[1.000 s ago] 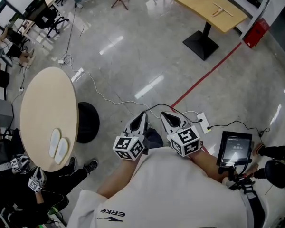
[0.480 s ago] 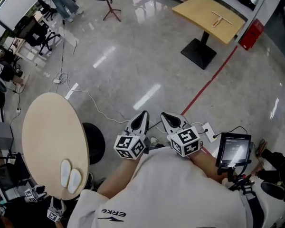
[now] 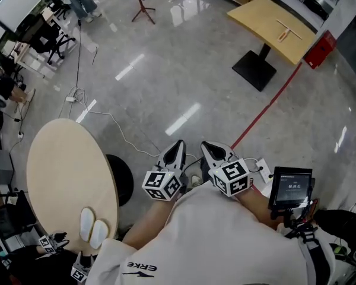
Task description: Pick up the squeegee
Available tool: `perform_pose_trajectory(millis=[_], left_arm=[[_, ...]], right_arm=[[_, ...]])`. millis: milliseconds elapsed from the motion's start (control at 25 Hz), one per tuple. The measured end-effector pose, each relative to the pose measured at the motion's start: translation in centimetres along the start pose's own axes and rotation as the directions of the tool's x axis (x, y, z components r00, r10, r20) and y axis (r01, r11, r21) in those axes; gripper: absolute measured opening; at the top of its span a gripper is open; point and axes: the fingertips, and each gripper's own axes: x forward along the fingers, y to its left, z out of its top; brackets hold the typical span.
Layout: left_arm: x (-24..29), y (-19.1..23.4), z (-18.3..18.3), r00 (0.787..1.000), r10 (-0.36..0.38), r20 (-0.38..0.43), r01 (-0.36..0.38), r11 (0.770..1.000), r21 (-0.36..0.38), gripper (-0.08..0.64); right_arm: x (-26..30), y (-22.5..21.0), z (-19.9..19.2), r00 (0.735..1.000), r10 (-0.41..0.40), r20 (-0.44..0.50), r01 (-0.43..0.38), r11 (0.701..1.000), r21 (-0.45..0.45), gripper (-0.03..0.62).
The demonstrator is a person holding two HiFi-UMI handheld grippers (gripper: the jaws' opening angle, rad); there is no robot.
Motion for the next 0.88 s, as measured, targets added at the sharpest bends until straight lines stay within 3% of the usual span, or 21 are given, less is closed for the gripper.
perform_pose_trajectory(millis=[440, 760, 880], left_arm=[[9.3, 8.6, 4.5, 0.998, 0.052, 0.019, -0.052, 0.999, 0.017, 0.003], [19.5, 11.9, 7.7, 0.999, 0.013, -0.035, -0.011, 0.999, 0.049, 0.003], [25.1, 11.6, 8.7, 0.997, -0.038, -0.066, 0.043, 0.996, 0.075, 0.003]], right_arm=[[11.7, -5.8, 5.3, 0.998, 0.062, 0.021, -0.062, 0.998, -0.016, 0.003], [18.0, -13.8, 9.3, 0.999, 0.027, 0.034, -0.028, 0.999, 0.033, 0.003], [19.6, -18.7, 11.0, 0.998, -0.020, 0.052, 0.017, 0.998, 0.059, 0.003]])
